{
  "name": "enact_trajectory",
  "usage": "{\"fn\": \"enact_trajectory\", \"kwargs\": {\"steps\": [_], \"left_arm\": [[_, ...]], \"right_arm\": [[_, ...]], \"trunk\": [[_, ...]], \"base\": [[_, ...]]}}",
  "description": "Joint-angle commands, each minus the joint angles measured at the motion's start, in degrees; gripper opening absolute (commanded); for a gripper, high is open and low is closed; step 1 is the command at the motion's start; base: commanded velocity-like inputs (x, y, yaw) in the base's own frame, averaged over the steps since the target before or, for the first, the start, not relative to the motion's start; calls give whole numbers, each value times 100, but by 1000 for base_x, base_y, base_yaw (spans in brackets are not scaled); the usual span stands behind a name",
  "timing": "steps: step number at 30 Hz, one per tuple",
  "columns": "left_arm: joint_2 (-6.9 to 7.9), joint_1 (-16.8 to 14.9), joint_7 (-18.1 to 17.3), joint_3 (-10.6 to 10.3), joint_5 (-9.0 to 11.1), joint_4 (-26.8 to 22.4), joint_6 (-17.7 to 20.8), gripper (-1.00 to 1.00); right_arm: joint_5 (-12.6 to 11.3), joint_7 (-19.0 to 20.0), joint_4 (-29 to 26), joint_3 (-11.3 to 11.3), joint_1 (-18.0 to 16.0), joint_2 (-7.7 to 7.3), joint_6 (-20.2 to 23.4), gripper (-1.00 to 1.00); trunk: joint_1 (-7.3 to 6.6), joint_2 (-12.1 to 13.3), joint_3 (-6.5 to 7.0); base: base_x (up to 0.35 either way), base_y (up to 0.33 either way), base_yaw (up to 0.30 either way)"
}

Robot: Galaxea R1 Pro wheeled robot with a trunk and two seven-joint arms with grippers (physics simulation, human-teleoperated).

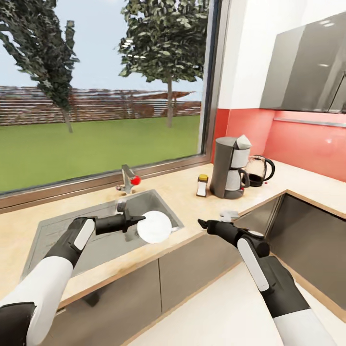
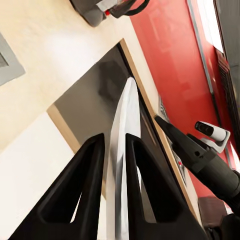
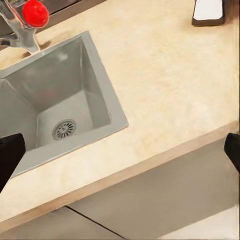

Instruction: Set up a coffee station on the kitchen countertop: keep the coffee maker on the countertop, move the bottle of coffee from the kitchen shelf to the counter next to the coffee maker, place a paper coffee filter on top of the coffee maker, put the saucer next to the coffee maker with the coffee cup on the saucer, and place the electric kettle next to the coffee maker.

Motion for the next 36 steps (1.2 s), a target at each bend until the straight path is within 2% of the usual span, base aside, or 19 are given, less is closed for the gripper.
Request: {"fn": "enact_trajectory", "kwargs": {"steps": [1,8,11,12,14,16,18,19,21,22,23,25,26,28,30,33,35,36], "left_arm": [[0,-4,-24,12,-25,-2,16,-100],[1,-3,-24,12,-25,9,16,-100],[6,57,-31,12,-25,13,16,-100],[9,105,-32,12,-25,2,16,-100],[17,138,-33,12,-25,-4,16,-100],[24,176,-33,14,-25,-8,16,-100],[22,202,-33,13,-25,-9,16,-100],[22,206,-33,12,-25,-10,16,-100],[14,221,-33,12,-25,-10,16,-100],[13,223,-33,12,-25,-10,16,-100],[11,229,-33,12,-25,-10,17,-100],[10,235,-33,12,-25,-5,16,-100],[10,239,-33,12,-25,-5,16,-100],[9,241,-33,12,-25,-6,16,-100],[3,242,-33,12,-25,-7,16,-100],[-6,243,-33,12,-25,-10,16,-100],[-8,243,-33,12,-25,-10,16,-100],[-8,243,-33,12,-25,-10,16,-100]], "right_arm": [[-4,-2,-3,7,-7,-3,21,100],[2,-5,5,11,-7,-3,21,100],[178,-15,93,3,-5,-42,8,100],[294,-17,218,-17,4,-152,-67,100],[367,-18,384,-86,12,-287,-277,100],[427,-17,629,-312,17,-483,-805,100],[473,-13,753,-571,28,-624,-1114,100],[490,-13,788,-641,35,-660,-1161,100],[597,-3,1047,-1047,120,-822,-1293,100],[621,-1,1106,-1131,135,-845,-1306,100],[715,6,1302,-1356,169,-889,-1335,100],[874,17,1625,-1530,238,-916,-1366,100],[994,21,1886,-1587,284,-920,-1383,100],[1089,23,2261,-1622,377,-909,-1419,100],[1146,24,3004,-1634,497,-887,-1593,100],[1176,30,4241,-1617,543,-858,-2128,100],[1194,44,5314,-1593,552,-823,-2783,100],[1215,43,5643,-1590,553,-781,-2953,100]], "trunk": [[4,-14,-14],[4,-14,-14],[4,-14,-9],[4,-14,-7],[4,-14,-3],[4,-14,2],[4,-14,7],[4,-14,9],[4,-14,14],[4,-14,17],[4,-14,19],[4,-14,25],[4,-14,28],[4,-14,35],[4,-14,42],[4,-14,53],[4,-14,60],[4,-14,63]], "base": [[-1,-73,-266],[0,-12,-266],[0,0,-266],[0,0,-266],[0,0,-266],[0,0,-266],[0,0,-266],[0,0,-266],[0,0,-266],[0,0,-266],[0,0,-266],[0,0,-266],[0,0,-266],[0,0,-266],[0,0,-266],[0,0,-266],[0,0,-266],[0,0,-266]]}}
